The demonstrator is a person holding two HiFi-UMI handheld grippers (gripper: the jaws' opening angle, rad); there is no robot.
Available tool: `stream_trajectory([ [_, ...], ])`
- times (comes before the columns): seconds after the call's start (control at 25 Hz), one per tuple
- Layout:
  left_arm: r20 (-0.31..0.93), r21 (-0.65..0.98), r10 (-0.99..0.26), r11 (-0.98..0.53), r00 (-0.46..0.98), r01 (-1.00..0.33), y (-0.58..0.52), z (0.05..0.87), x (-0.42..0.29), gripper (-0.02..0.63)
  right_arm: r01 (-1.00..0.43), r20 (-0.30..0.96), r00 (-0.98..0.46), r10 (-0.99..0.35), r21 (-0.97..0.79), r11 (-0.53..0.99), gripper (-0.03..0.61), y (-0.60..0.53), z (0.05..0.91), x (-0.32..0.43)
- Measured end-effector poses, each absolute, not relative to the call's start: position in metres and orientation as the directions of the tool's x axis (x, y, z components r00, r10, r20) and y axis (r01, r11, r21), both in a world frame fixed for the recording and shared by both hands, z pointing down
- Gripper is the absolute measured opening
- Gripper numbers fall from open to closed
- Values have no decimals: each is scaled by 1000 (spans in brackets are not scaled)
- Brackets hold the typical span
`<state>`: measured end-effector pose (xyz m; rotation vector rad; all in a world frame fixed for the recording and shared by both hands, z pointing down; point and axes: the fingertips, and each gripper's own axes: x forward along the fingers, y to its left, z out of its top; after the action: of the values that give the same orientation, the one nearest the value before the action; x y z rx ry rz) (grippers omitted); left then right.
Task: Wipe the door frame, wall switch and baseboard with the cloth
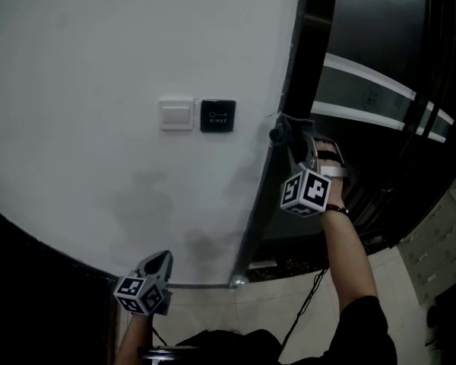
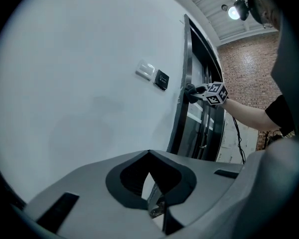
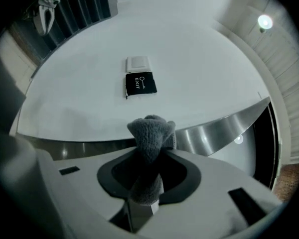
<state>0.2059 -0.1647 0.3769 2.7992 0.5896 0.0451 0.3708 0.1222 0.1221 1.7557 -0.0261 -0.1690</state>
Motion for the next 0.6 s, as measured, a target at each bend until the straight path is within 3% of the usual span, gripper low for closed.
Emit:
stream_trajectory([
  [0.16,-12,260,396,-886,918,385,-166,379,201,2,20,-38,995,-92,982,-189,92,121,144,384],
  [0.6,9,285,372,-891,928,354,-172,388,204,2,0,-16,995,-96,985,-171,94,120,176,388],
])
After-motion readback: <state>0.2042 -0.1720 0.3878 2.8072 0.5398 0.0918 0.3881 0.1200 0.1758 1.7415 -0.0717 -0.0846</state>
